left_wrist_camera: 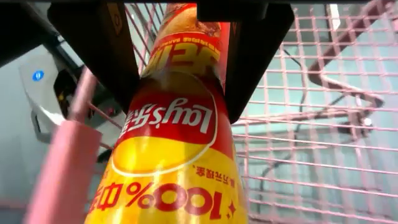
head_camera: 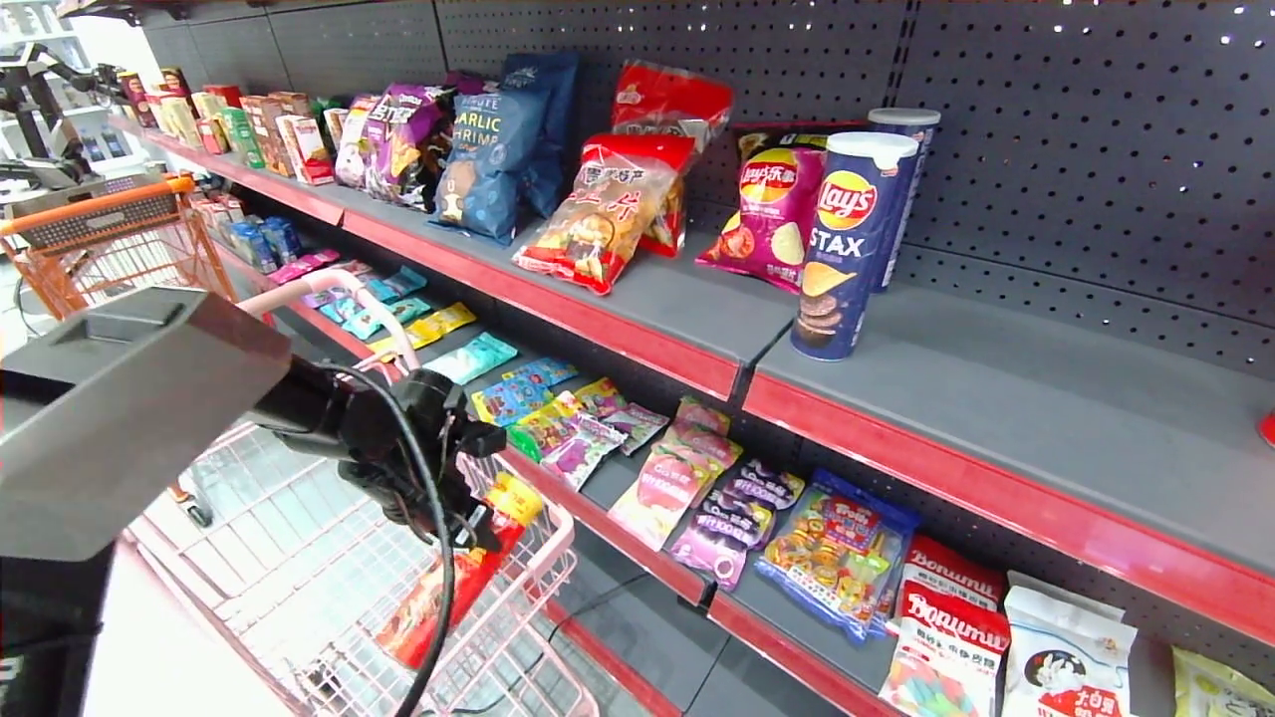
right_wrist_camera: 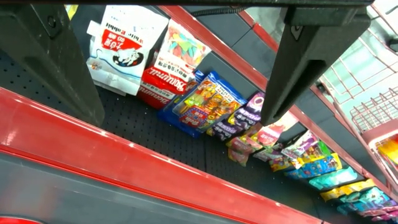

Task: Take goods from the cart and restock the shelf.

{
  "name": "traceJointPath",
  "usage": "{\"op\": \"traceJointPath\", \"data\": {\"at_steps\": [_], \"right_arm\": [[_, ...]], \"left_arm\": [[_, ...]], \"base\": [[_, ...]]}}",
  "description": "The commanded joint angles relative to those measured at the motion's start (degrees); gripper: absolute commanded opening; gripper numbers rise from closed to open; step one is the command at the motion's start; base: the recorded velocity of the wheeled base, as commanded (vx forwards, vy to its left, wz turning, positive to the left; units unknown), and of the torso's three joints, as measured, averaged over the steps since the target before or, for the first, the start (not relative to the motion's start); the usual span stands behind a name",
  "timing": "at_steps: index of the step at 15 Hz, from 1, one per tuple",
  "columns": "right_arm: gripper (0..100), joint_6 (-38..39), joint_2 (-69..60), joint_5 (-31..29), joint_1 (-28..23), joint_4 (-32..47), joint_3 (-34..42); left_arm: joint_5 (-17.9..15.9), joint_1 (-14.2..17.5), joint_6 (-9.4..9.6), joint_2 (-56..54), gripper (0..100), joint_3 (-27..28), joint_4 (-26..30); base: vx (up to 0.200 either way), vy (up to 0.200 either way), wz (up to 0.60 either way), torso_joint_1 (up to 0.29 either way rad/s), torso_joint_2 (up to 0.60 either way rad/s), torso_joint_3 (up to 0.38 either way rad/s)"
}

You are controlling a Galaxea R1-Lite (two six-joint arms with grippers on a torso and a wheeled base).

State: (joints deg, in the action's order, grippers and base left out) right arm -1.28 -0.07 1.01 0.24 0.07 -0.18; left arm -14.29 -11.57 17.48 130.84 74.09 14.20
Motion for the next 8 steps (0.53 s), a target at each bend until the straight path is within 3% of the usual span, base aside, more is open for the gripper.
{"op": "traceJointPath", "data": {"at_steps": [1,4,8], "right_arm": [[100,0.0,0.1,0.0,0.0,0.0,0.0],[100,0.0,0.1,0.0,0.0,0.0,0.0],[100,0.0,0.1,0.0,0.0,0.0,0.0]], "left_arm": [[-0.2,2.2,-1.40,-16.1,0,-5.6,-0.1],[-0.1,5.0,-2.01,-21.9,0,-8.7,-0.3],[-0.7,5.2,-2.36,-34.2,0,-7.6,-0.6]], "base": [[0.000,0.000,0.00,0.000,0.00,0.000],[0.000,0.000,0.00,0.000,0.00,0.000],[0.000,0.000,0.00,0.000,0.00,0.000]]}}
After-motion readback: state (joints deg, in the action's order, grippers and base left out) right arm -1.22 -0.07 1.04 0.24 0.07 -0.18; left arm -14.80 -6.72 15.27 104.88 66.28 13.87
